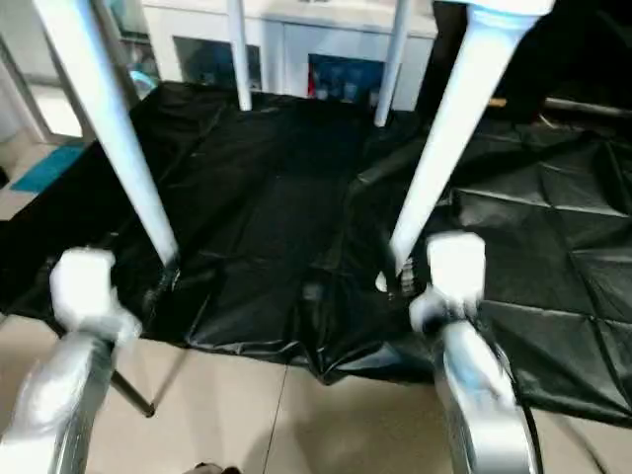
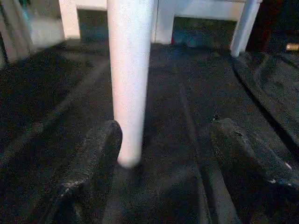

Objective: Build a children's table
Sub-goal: Flip table

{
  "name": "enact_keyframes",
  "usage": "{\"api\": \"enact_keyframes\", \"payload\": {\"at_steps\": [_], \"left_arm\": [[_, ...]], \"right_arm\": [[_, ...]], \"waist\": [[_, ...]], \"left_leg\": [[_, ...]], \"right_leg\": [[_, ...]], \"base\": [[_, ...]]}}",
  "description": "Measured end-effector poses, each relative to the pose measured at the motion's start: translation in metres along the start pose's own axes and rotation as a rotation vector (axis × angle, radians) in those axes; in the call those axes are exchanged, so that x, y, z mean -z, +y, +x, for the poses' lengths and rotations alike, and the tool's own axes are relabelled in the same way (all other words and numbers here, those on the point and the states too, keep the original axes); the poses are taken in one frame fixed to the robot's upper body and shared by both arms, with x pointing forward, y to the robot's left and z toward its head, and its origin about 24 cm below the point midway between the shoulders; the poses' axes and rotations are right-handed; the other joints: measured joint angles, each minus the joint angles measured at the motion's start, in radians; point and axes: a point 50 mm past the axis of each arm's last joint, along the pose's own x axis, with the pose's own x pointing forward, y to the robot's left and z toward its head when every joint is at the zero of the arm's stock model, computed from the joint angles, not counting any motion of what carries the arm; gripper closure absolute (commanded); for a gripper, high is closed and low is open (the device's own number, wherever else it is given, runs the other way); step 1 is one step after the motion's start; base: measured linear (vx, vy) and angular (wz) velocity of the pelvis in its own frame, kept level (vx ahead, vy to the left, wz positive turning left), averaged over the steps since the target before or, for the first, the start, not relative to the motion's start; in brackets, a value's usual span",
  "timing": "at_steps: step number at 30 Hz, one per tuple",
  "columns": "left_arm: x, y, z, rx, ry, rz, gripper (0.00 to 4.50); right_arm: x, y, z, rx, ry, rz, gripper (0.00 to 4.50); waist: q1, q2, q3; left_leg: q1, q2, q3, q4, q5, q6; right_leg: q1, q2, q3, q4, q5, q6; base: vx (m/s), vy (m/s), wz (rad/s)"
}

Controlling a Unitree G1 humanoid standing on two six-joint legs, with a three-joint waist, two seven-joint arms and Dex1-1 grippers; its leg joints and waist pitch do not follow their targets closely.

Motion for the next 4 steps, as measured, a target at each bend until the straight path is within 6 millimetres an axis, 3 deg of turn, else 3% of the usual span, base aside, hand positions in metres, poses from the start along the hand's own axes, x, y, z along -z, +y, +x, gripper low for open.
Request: {"api": "enact_keyframes", "payload": {"at_steps": [4], "left_arm": [[-0.0052, -0.006, -0.0061, -0.059, -0.031, 0.05, 1.02]], "right_arm": [[-0.0037, -0.0022, -0.0081, 0.016, -0.006, 0.035, 0.82]], "waist": [[0.0, 0.0, 0.0]], "left_leg": [[0.002, 0.0, -0.001, 0.0, 0.0, 0.0]], "right_leg": [[-0.003, 0.0, 0.0, -0.001, 0.0, 0.002]], "base": [[-0.014, 0.0, 0.0]]}}
